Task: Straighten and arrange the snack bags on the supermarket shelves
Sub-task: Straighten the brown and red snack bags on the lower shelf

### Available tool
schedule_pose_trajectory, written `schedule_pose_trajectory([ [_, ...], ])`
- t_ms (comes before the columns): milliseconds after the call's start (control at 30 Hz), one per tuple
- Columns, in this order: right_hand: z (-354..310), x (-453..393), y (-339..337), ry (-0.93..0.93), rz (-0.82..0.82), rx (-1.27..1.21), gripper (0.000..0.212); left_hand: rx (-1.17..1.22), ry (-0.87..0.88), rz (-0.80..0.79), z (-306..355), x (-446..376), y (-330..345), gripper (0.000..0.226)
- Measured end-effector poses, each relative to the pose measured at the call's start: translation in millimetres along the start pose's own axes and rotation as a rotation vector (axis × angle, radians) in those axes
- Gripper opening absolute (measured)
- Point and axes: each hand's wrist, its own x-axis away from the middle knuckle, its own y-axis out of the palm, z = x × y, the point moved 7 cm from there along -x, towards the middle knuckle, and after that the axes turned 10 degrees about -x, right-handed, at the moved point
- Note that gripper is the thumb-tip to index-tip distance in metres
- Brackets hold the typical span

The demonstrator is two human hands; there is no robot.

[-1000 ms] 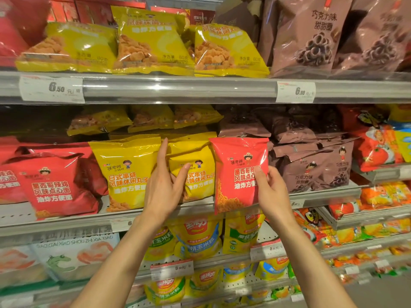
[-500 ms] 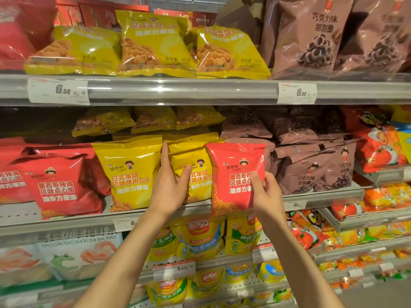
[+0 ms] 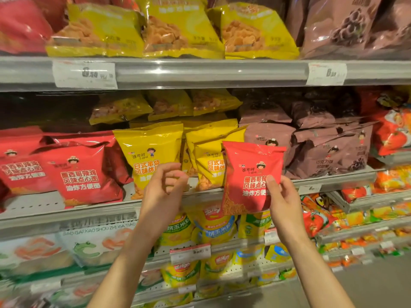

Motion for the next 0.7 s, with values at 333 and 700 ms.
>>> schedule_pose_trajectory([
  [333,4.5,47.1,14.6,0.009,-0.013,0.063,0.052,-0.100,-0.051,0.024,-32.2,34.7,-35.8,0.010],
  [700,13.5,58.5,33.2,0.070,-0.049,-0.081,0.027,-0.027,-0.130,0.110,-23.5,53.4,-67.8,0.028],
])
